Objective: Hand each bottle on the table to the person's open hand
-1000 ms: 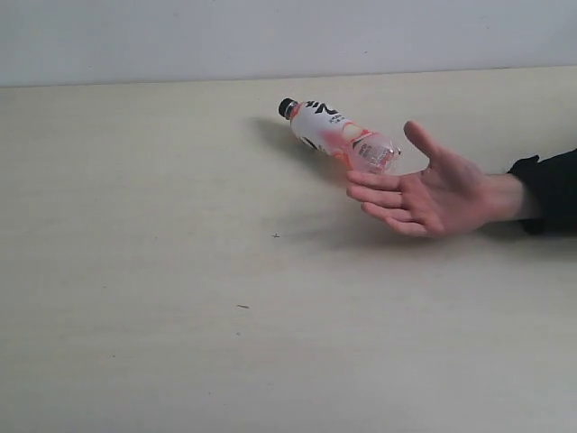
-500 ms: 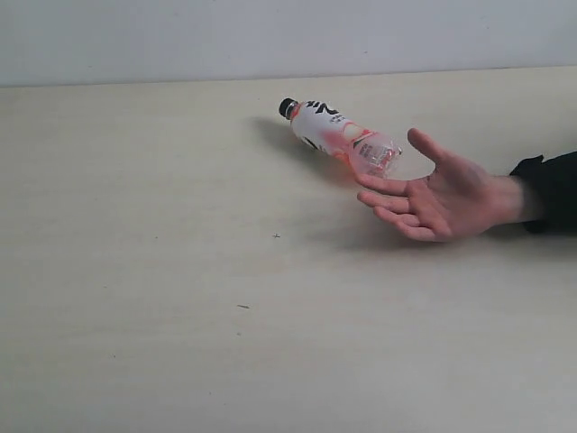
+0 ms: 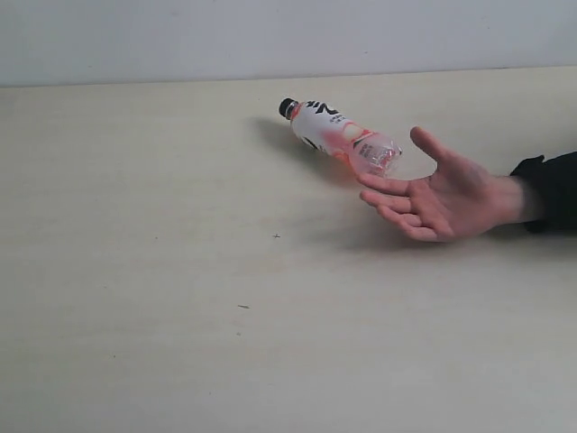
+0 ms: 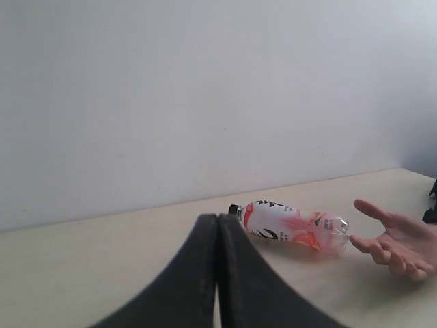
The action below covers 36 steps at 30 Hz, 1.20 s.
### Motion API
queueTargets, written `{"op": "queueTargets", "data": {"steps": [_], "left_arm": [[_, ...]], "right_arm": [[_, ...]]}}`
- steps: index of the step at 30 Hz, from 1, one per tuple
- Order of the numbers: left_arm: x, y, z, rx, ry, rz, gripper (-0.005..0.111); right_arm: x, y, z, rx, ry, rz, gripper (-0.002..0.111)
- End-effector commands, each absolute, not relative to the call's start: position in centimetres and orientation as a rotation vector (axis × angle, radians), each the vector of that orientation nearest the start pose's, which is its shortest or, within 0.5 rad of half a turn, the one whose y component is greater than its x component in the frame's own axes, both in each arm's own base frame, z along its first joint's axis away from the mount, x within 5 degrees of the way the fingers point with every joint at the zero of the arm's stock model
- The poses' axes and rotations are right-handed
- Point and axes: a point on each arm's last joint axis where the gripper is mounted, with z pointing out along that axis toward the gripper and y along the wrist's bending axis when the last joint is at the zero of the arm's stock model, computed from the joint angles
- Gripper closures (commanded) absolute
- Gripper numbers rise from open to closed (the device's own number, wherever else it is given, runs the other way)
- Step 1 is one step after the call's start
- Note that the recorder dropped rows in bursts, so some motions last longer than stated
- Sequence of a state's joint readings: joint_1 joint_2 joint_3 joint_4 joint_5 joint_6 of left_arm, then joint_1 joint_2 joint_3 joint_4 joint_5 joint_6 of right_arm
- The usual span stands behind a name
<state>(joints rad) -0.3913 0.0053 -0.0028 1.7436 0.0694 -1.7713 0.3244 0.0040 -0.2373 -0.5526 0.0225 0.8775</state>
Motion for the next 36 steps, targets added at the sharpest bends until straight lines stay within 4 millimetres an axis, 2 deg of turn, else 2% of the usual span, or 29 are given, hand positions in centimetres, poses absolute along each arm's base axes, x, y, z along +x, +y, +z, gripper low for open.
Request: {"op": "queueTargets", "data": {"steps": [1, 6, 10, 14, 16, 21, 23, 25, 29, 31, 34, 36], "left_arm": [[5.4, -1.5, 21.4, 0.202, 1.464, -0.292, 0.106], [5.4, -1.5, 21.4, 0.202, 1.464, -0.292, 0.106], [5.4, -1.5, 21.4, 0.202, 1.464, -0.292, 0.106], [5.4, -1.5, 21.4, 0.202, 1.464, -0.292, 0.106], [5.4, -1.5, 21.4, 0.202, 1.464, -0.292, 0.106], [5.4, -1.5, 21.4, 0.202, 1.464, -0.292, 0.106], [5.4, -1.5, 21.4, 0.202, 1.464, -0.292, 0.106], [5.4, -1.5, 21.4, 0.202, 1.464, -0.292, 0.106], [5.4, -1.5, 21.4, 0.202, 1.464, -0.292, 0.106], [5.4, -1.5, 21.4, 0.202, 1.464, -0.292, 0.106], [5.4, -1.5, 21.4, 0.202, 1.464, -0.292, 0.106], [5.4, -1.5, 21.4, 0.202, 1.464, -0.292, 0.106]], "right_arm": [[4.7, 0.7, 29.8, 0.062, 1.44, 0.449, 0.108], [9.4, 1.2, 33.0, 0.054, 1.672, 0.225, 0.108], [15.7, 2.9, 34.7, 0.037, 1.874, 0.111, 0.108], [22.3, 5.2, 35.1, -0.104, 2.08, -0.002, 0.1], [26.2, 6.8, 34.6, -0.189, 2.193, -0.024, 0.095], [34.7, 10.7, 31.4, -0.469, 2.418, -0.032, 0.085], [37.6, 11.9, 30.7, -0.528, 2.447, -0.023, 0.077], [40.2, 13.0, 29.4, -0.584, 2.494, -0.017, 0.063], [44.4, 14.4, 26.3, -0.677, 2.526, -0.046, 0.037], [46.0, 15.0, 25.7, -0.641, 2.496, -0.028, 0.034], [47.1, 15.6, 24.7, -0.616, 2.498, 0.016, 0.034], [47.5, 16.0, 24.1, -0.696, 2.483, 0.03, 0.032]]}}
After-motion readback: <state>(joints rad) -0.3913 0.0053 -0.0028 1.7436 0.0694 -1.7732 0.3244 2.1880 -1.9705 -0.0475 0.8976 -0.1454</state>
